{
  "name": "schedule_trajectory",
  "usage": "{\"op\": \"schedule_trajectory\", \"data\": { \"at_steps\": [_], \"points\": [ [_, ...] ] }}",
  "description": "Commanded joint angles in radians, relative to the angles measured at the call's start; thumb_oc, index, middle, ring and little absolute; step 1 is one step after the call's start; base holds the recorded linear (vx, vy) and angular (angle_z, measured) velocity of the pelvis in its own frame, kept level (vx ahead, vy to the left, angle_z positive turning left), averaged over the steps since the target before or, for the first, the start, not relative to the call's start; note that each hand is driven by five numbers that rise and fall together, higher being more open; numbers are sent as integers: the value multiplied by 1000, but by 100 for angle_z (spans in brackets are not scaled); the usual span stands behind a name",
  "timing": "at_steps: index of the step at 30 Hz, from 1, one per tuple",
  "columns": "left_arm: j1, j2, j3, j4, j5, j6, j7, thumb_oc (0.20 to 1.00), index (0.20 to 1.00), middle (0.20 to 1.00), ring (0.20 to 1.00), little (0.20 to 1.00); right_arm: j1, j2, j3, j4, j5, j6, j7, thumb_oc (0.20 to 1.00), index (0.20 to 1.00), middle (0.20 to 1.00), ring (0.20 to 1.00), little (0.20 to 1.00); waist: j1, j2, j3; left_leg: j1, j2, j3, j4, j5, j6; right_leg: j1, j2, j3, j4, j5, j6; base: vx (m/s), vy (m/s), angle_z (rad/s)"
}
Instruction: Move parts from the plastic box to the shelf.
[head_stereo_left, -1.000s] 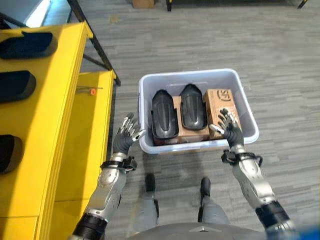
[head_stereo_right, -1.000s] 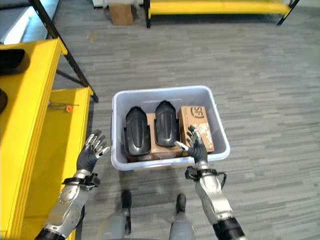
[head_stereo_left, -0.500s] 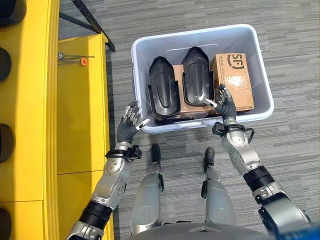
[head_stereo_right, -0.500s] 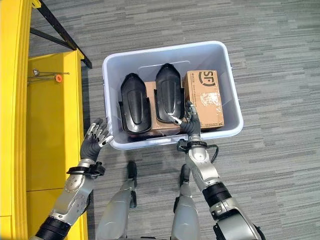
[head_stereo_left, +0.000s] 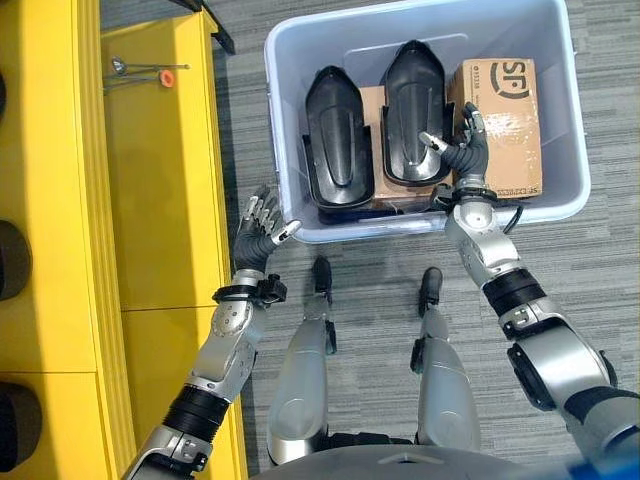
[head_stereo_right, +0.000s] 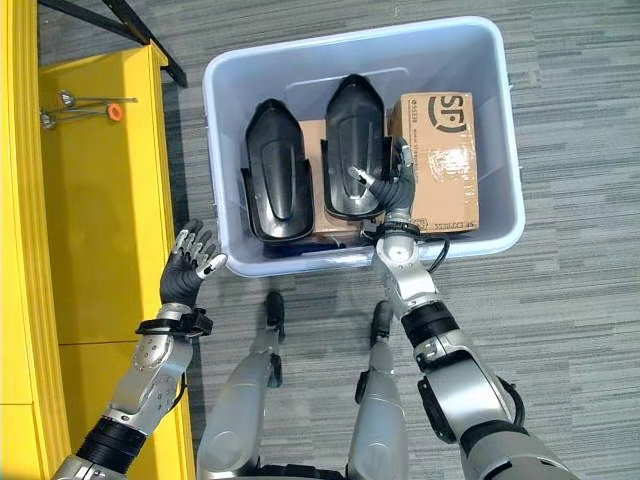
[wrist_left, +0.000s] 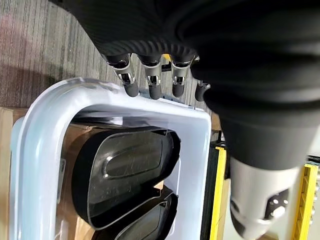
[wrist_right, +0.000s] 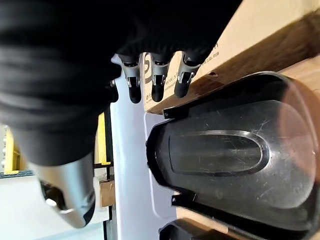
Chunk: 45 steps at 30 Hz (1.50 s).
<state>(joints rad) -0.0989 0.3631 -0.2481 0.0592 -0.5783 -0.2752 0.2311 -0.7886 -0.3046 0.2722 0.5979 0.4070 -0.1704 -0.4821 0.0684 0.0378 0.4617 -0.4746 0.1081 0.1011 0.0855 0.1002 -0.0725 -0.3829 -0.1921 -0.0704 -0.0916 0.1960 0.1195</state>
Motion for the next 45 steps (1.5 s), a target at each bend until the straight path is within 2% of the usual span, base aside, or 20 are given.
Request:
{"op": "schedule_trajectory", "data": {
  "at_steps": [1, 13, 26, 34, 37, 39, 45],
  "points": [
    [19, 37, -37, -113, -4, -59, 12, 1000, 1000, 1000, 1000, 1000, -73, -53, -37, 2, -30, -48, -22, 1000, 1000, 1000, 1000, 1000, 14, 22, -14, -34, 0, -1, 65, -53, -2, -18, -53, -11, 170, -132, 25, -15, -11, 6],
    [-10, 45, -53, -110, -7, -73, 23, 1000, 1000, 1000, 1000, 1000, -130, -84, -49, 142, 7, -56, -37, 1000, 1000, 1000, 1000, 1000, 11, 32, 10, -64, -1, 0, 66, -46, -3, -53, -44, -8, 181, -129, 22, -7, -2, -1],
    [-24, 53, -60, -108, -3, -82, 35, 1000, 1000, 1000, 1000, 1000, -144, -95, -29, 168, 17, -62, -35, 1000, 1000, 1000, 1000, 1000, 9, 28, 28, -87, -3, -6, 72, -43, -3, -69, -40, -11, 187, -128, 21, -2, -2, 1],
    [-30, 42, -44, -102, 1, -81, 48, 1000, 1000, 1000, 1000, 1000, -60, -78, -32, -71, -45, -76, -54, 1000, 1000, 1000, 1000, 1000, 0, 14, 28, -92, -3, -12, 70, -41, -2, -68, -38, -20, 187, -128, 21, -2, -2, 1],
    [-30, 34, -26, -112, 16, -77, 59, 1000, 1000, 1000, 1000, 1000, 43, -64, -57, -311, -141, -91, -59, 1000, 1000, 1000, 1000, 1000, -10, 4, 26, -97, -5, -19, 72, -43, 2, -65, -39, -25, 186, -130, 22, 0, 0, 0],
    [-23, 33, -20, -120, 20, -76, 60, 1000, 1000, 1000, 1000, 1000, 80, -50, -63, -403, -181, -100, -54, 1000, 1000, 1000, 1000, 1000, -14, 1, 24, -99, -7, -21, 72, -45, 2, -63, -40, -26, 183, -131, 23, 9, 0, 4],
    [-7, 38, -4, -137, 37, -72, 65, 1000, 1000, 1000, 1000, 1000, 160, -15, -51, -549, -245, -109, -34, 1000, 1000, 1000, 1000, 1000, -21, -9, 15, -105, -7, -23, 71, -43, 2, -60, -42, -29, 178, -130, 24, 6, 6, 7]
  ]
}}
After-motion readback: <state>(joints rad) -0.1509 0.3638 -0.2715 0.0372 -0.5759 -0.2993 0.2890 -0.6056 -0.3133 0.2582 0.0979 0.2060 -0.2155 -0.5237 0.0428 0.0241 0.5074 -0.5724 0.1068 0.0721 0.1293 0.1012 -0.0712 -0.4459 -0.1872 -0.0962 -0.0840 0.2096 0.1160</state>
